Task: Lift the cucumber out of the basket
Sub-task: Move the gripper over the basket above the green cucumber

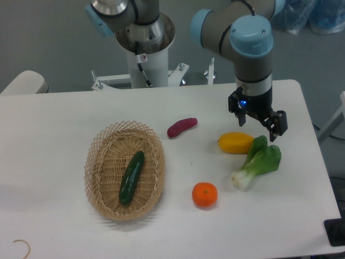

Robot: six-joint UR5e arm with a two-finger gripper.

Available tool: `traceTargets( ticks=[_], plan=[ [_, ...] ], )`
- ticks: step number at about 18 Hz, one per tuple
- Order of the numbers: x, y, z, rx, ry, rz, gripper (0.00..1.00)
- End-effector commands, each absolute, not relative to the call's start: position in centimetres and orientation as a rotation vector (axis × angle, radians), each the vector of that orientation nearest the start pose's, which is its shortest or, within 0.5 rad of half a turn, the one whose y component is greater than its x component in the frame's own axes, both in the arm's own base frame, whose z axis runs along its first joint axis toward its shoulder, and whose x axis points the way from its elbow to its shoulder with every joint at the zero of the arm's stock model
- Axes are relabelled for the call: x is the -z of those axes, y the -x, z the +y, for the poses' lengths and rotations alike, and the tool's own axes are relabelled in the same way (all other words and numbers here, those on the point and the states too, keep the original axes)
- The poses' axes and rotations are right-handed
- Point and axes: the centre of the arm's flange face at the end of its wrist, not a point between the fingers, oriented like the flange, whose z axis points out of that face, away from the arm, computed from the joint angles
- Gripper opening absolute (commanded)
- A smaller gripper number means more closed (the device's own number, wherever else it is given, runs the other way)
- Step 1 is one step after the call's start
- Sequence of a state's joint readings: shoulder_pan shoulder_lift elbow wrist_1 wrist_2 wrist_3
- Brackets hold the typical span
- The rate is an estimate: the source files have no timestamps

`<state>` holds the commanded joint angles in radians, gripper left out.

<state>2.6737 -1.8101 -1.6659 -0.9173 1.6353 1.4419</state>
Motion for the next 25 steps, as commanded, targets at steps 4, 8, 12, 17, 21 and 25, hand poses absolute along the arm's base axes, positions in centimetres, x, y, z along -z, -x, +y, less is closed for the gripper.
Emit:
traceTargets(
  ticks=[4,8,12,17,21,25],
  plan=[
    [-37.7,47.0,38.7,-0.45,2.986,0.511,1.0],
    [-36.5,44.6,40.9,-0.414,2.952,0.571,1.0],
    [-36.1,40.1,45.1,-0.356,2.952,0.261,1.0],
    [-35.2,32.6,49.8,-0.277,2.94,0.116,1.0],
    [-32.0,26.4,50.2,-0.181,2.985,0.101,1.0],
    [-29.9,23.5,50.9,-0.13,3.006,-0.01,1.0]
  ],
)
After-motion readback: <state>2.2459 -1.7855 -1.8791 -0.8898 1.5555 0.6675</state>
